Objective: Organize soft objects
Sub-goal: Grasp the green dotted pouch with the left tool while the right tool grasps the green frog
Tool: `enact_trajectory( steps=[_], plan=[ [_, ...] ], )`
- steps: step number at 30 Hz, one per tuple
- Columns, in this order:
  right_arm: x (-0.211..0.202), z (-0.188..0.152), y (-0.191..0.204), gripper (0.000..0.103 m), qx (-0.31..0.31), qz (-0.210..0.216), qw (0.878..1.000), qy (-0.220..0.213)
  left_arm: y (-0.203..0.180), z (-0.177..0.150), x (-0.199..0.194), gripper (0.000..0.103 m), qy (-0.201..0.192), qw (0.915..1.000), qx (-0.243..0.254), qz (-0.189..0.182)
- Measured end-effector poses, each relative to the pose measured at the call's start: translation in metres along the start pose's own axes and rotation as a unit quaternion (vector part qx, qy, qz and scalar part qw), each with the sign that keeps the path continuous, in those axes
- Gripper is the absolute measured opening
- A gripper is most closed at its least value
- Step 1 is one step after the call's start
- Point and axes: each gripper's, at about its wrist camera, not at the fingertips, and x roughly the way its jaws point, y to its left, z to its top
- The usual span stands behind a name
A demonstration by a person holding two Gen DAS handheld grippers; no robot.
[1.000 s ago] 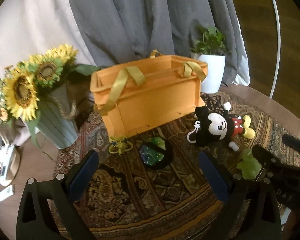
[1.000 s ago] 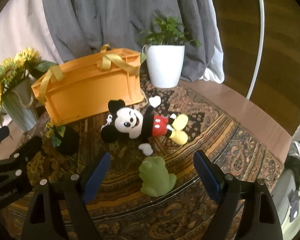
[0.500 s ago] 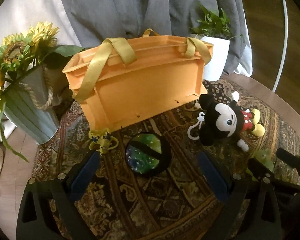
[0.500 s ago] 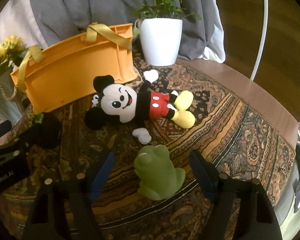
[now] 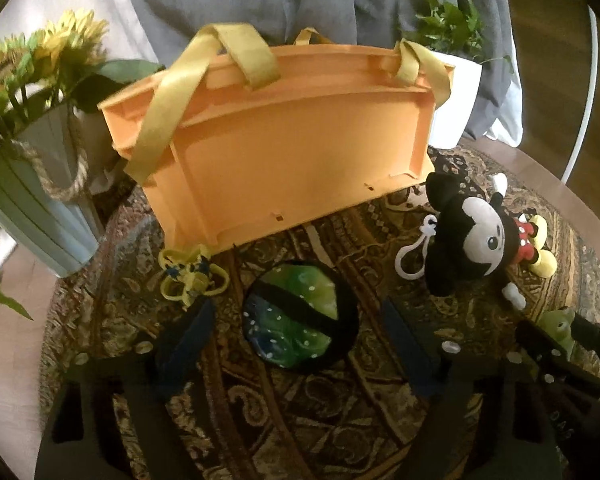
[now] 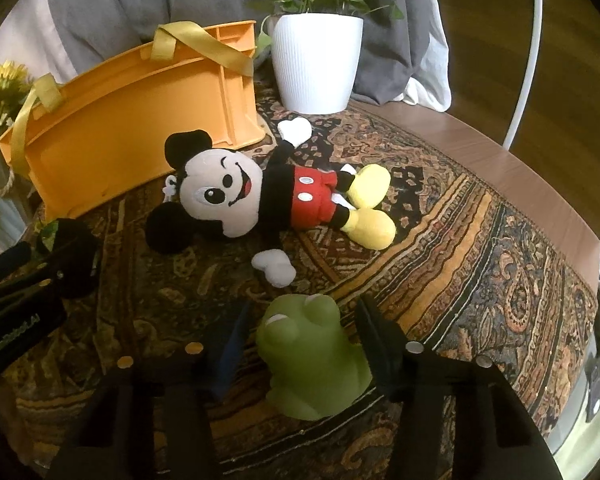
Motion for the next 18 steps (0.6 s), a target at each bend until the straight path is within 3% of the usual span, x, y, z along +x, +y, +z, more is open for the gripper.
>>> enact_trajectory(
  steps=[7,18],
  plan=[
    [0.004,0.002,-0.001,0.044,-0.005,0.003,1.0,0.0,-0.001,0.0,0.01,0.062,0.016,0.9998,-0.01,-0.008],
    [-0.008,0.004,-0.003,0.042,-0.025,0.025,0.999,-0.016,-0.005,-0.006,-0.005,0.061,0.01,0.9999,0.001,-0.011]
  ],
)
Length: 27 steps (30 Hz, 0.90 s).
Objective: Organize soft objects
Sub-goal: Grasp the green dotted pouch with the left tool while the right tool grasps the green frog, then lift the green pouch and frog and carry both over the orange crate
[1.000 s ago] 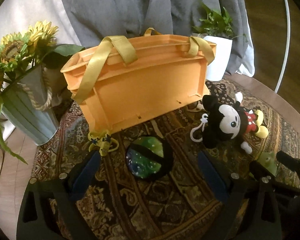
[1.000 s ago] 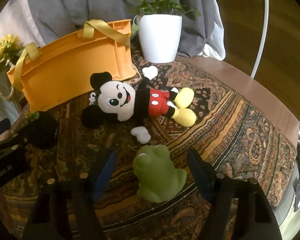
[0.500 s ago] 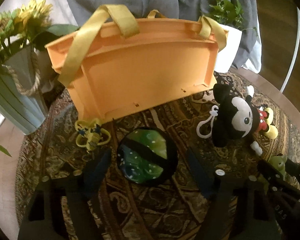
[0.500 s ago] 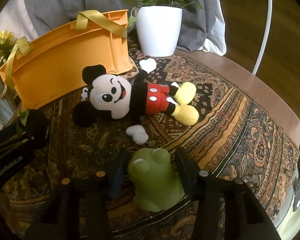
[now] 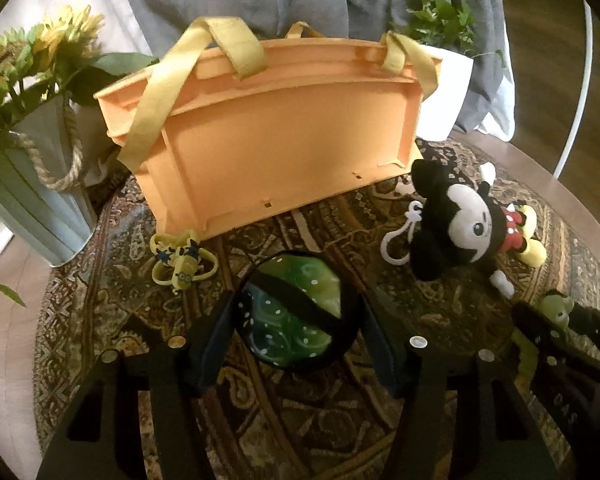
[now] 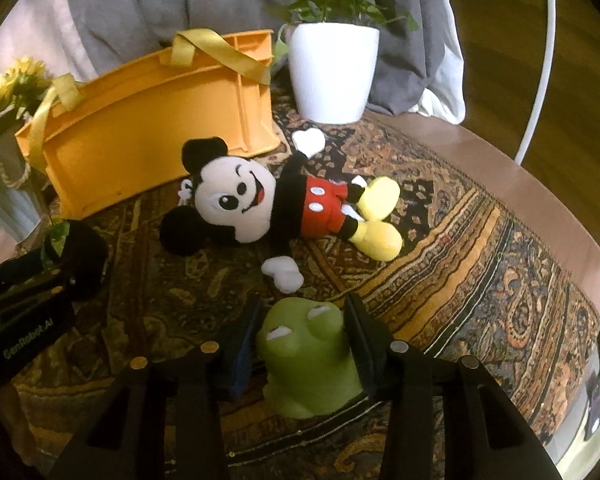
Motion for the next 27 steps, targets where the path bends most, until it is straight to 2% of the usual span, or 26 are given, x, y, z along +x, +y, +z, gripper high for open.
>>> enact_trajectory(
  steps=[11,27],
  plan=[
    [-0.022,0.003,-0.009,0.039,-0.024,0.035,0.999,-0.023,-0.014,-0.006,-0.038,0.061,-0.02,0.9997,-0.003,0.017],
    [-0.072,0.043,-0.027,0.039,-0.075,0.101,0.989,-0.08,-0.029,-0.003,-0.108,0.06,-0.054,0.9937,-0.074,0.064]
  ],
)
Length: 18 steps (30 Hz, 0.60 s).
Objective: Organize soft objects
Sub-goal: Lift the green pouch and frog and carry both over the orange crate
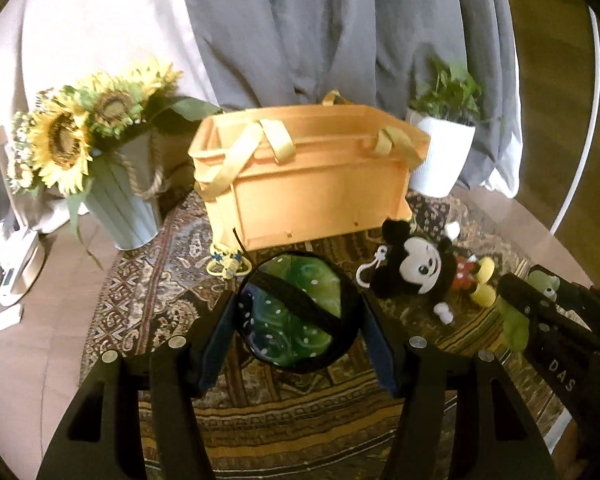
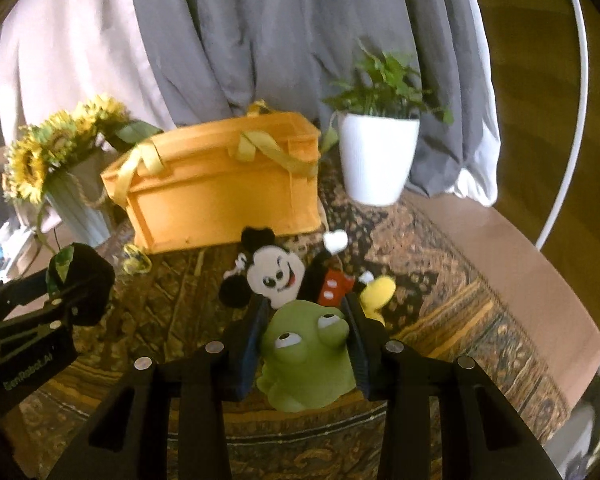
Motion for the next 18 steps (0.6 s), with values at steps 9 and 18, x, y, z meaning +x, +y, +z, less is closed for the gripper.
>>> enact_trajectory(
  steps=[9,18],
  plan=[
    [-0.02,0.033,-0.003,0.039,-0.019,0.038,0.998,-0.041,-0.002,0.018,-0.031,0.06,-0.036,0.9988,-0.028,0.02],
    [-0.03,0.067,-0.003,0.039,-0.015,0.066,0.994,-0.081,0.0,0.042,-0.054,0.06,-0.076,0.9953,-0.039,0.044]
  ],
)
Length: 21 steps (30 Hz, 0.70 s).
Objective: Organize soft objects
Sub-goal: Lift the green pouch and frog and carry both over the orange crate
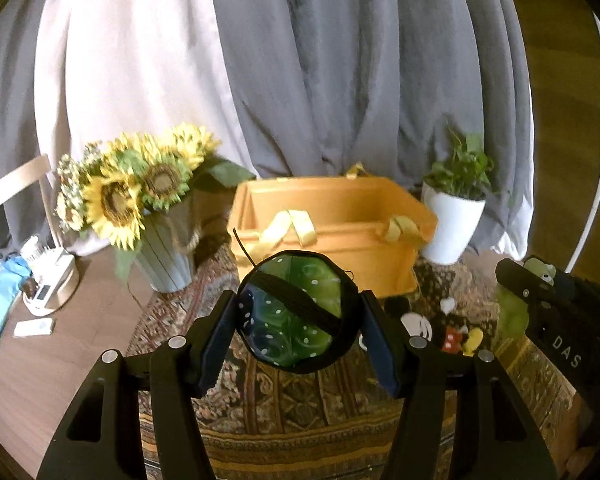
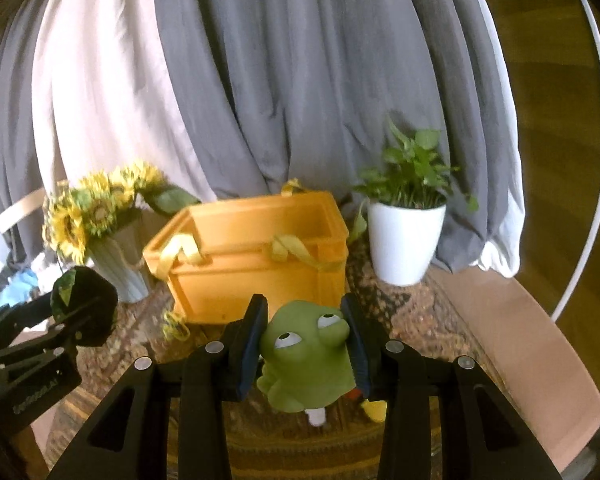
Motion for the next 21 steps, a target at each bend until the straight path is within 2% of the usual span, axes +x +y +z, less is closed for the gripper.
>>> enact_trajectory(
  steps=[8,21],
  plan=[
    [0.001,0.029,0.004,0.039,-0.001,0.024,0.999,-0.038,0.004,0.026,-0.011,0.06,-0.038,0.9992,-0.004,0.014],
    [0.007,0.075,0.007,0.039,-0.007,0.046,0.995,-0.086,0.004,0.076,-0.014,0.06,-0.104,0.9945,0.007,0.001]
  ],
)
